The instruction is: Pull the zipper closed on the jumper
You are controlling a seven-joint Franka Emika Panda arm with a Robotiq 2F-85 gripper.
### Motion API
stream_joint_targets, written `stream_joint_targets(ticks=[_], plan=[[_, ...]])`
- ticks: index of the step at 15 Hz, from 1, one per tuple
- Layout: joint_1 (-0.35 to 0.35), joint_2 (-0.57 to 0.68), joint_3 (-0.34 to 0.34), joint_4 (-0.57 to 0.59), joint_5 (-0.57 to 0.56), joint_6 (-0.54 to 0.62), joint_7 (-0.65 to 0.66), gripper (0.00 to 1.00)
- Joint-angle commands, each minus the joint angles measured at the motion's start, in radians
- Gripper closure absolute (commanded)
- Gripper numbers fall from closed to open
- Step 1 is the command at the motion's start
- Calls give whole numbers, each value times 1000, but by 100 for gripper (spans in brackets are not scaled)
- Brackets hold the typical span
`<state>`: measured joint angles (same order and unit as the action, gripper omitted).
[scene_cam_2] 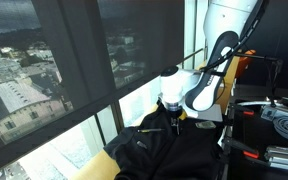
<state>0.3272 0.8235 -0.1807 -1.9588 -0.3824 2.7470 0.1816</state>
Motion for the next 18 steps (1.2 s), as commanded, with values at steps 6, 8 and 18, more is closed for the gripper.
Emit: stream_joint_targets(ticks=[6, 8, 18], plan=[[21, -45, -76, -73, -25, 14, 2, 0], [16, -46, -78, -71, -23, 13, 1, 0], [35, -79, -66, -88, -19, 17, 14, 0]])
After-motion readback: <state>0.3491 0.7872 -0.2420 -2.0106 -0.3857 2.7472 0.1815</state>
